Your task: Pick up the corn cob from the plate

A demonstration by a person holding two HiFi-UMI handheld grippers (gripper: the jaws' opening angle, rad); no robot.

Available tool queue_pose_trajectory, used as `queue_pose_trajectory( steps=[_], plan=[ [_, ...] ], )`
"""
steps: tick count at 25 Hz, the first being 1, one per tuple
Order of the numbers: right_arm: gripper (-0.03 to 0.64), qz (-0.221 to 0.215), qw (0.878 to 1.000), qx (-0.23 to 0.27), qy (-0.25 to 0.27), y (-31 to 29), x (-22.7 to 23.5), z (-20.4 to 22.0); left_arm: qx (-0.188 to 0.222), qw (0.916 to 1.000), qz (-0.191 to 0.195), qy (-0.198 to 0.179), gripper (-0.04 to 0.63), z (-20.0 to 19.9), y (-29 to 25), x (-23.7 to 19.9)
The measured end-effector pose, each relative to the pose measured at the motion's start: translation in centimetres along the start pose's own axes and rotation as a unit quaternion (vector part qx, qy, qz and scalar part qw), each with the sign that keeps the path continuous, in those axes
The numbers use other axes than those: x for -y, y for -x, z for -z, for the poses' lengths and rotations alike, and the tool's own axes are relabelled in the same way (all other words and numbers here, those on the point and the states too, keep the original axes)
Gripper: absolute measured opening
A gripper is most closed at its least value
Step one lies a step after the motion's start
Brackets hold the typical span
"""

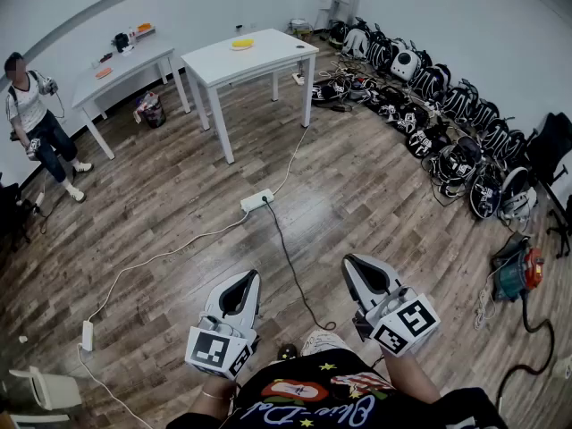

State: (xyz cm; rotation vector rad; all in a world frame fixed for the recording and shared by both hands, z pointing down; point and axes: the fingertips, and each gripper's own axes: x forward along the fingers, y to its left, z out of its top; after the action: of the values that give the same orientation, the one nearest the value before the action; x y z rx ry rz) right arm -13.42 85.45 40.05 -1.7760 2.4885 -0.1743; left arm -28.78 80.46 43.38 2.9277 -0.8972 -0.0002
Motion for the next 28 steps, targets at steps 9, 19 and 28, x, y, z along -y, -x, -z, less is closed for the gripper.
queue_pose_trajectory(
  steps=[9, 19, 28],
  plan=[
    [0.017, 0.025, 1.0, 0.004, -0.013, -3.2, 5.3, 0.2, -0.006, 0.9996, 0.027, -0.001, -0.002, 0.3, -7.4, -2.6],
    [0.017, 0.017, 0.999, 0.041, -0.03, -14.5, 20.0, -2.5, -0.005, 0.9992, 0.022, -0.031, -0.002, -2.2, -25.1, -9.1],
    [0.017, -0.04, 0.997, 0.051, -0.041, -26.1, 30.5, -4.2, -0.014, 0.9972, 0.045, -0.058, -0.002, -3.2, -40.6, -13.4]
  ],
)
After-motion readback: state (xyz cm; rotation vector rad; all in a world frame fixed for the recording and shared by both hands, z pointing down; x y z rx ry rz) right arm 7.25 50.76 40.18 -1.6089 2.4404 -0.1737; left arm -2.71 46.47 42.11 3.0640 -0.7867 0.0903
